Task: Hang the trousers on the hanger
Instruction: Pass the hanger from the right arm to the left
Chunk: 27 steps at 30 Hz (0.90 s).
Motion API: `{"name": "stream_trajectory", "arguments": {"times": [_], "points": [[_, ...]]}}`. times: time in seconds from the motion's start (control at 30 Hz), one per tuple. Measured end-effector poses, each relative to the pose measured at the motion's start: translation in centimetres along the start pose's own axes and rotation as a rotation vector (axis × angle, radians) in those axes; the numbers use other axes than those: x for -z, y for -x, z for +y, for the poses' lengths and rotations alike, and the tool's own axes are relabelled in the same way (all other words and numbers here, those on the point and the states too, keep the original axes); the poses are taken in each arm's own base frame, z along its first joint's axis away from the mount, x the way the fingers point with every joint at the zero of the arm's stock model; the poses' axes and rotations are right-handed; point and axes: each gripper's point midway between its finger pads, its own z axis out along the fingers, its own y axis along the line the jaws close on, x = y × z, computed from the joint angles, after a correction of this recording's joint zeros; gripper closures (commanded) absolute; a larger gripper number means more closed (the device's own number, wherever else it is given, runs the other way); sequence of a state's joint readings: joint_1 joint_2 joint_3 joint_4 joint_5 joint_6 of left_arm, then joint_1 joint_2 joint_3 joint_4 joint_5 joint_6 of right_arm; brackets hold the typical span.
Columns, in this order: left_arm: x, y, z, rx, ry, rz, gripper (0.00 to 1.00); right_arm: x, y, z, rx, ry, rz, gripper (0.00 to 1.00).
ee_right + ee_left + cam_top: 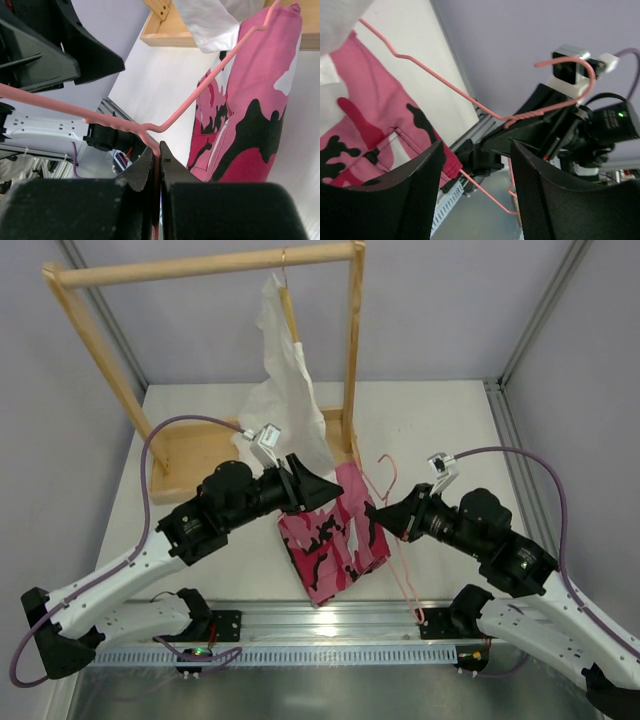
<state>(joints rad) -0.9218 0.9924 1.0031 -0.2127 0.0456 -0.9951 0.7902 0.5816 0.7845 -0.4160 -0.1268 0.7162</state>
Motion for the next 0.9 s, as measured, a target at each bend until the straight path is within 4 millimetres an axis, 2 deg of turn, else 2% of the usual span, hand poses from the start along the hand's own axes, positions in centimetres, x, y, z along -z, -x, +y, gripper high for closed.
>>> {"name": "stream_trajectory", "arguments": {"times": [0.1, 0.2, 0.5, 0.63, 0.77, 0.9], "points": [[1.0, 0.0, -1.4, 0.044, -0.091, -0.017, 0.38, -0.3, 0.4, 0.5, -0.030, 0.016, -0.019, 0.96], [0.9, -0.4, -1.6, 0.093, -0.150, -0.032, 0.35, -0.7, 0.5, 0.7, -0.052, 0.026, -0.034, 0.96], [-3.8, -1.6, -0.6, 0.144, -0.172, -0.003, 0.31, -2.8, -0.3, 0.9, -0.062, 0.019, -0.003, 0.96], [-5.0, -1.3, -1.3, 0.097, -0.184, 0.000, 0.32, -3.0, -0.2, 0.5, -0.057, -0.005, -0.022, 0.96], [-5.1, -0.7, -2.3, -0.001, -0.214, -0.031, 0.35, -3.1, -0.6, 0.9, -0.049, 0.005, -0.011, 0.96], [-5.1, -0.5, -2.2, -0.076, -0.223, -0.046, 0.36, -3.3, -0.7, 0.9, -0.048, -0.004, -0.012, 0.96]]}}
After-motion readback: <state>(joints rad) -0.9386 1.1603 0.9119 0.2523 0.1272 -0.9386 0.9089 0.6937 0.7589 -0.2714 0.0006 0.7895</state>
